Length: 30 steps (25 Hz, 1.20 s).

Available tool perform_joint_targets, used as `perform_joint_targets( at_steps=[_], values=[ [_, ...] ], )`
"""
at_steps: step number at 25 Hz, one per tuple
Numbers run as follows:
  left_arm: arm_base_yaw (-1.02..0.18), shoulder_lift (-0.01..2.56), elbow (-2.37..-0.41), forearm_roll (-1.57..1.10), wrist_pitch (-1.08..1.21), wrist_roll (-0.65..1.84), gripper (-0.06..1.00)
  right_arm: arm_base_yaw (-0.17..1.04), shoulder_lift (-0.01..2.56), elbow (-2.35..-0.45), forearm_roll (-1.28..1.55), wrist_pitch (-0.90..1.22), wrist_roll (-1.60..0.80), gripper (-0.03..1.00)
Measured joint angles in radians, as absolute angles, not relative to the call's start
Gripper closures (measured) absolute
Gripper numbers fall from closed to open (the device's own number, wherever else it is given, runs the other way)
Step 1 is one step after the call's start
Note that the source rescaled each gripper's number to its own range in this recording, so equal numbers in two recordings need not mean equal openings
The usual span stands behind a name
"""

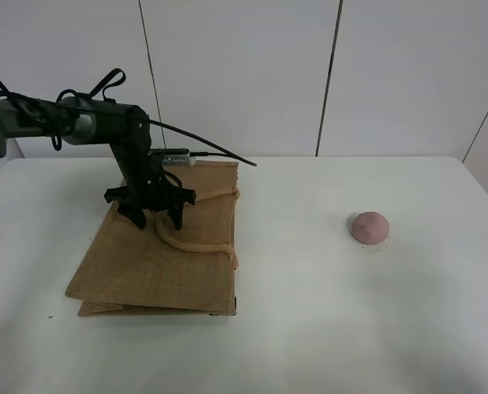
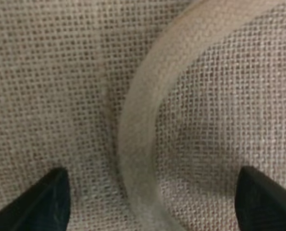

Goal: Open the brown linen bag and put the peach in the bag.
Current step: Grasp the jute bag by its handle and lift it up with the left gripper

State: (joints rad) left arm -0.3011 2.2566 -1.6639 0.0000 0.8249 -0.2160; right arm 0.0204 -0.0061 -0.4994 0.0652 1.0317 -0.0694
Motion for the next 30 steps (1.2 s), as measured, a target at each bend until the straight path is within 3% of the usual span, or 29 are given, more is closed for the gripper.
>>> perform_joint_targets(
  at_steps=[4, 6, 9, 12, 13, 16, 18, 23, 30],
  values=[
    [-0.301, 2.298, -1.667, -0.006, 0.804, -0.216, -0.04, 0.02, -0.006, -0.499, 0.065, 1.032, -0.069, -0.03],
    [-0.301, 2.305, -1.671, -0.006, 0.804, -0.217, 0.02, 0.02, -0.006, -0.499, 0.065, 1.032, -0.069, -0.03],
    [-0.3, 2.308, -1.675, -0.011, 0.804, -0.217, 0.32, 0.02, -0.006, -0.499, 0.065, 1.032, -0.069, -0.03],
    [-0.3, 2.308, -1.679, -0.009, 0.808, -0.217, 0.79, 0.02, -0.006, -0.499, 0.065, 1.032, -0.069, -0.03],
    [-0.3, 2.307, -1.68, -0.009, 0.81, -0.217, 0.84, 0.02, -0.006, -0.499, 0.065, 1.032, -0.069, -0.03],
    [-0.3, 2.298, -1.68, -0.009, 0.816, -0.219, 0.85, 0.02, -0.006, -0.499, 0.065, 1.032, -0.069, -0.03],
    [-0.3, 2.279, -1.679, -0.007, 0.828, -0.218, 0.94, 0.02, -0.006, -0.499, 0.065, 1.032, -0.069, -0.03],
    [-0.3, 2.142, -1.7, 0.0, 0.896, -0.217, 0.94, 0.02, -0.006, -0.499, 0.065, 1.032, -0.069, -0.03],
    [-0.3, 1.962, -1.883, 0.007, 1.054, -0.186, 0.94, 0.02, -0.006, -0.499, 0.065, 1.032, -0.069, -0.03]
  ],
)
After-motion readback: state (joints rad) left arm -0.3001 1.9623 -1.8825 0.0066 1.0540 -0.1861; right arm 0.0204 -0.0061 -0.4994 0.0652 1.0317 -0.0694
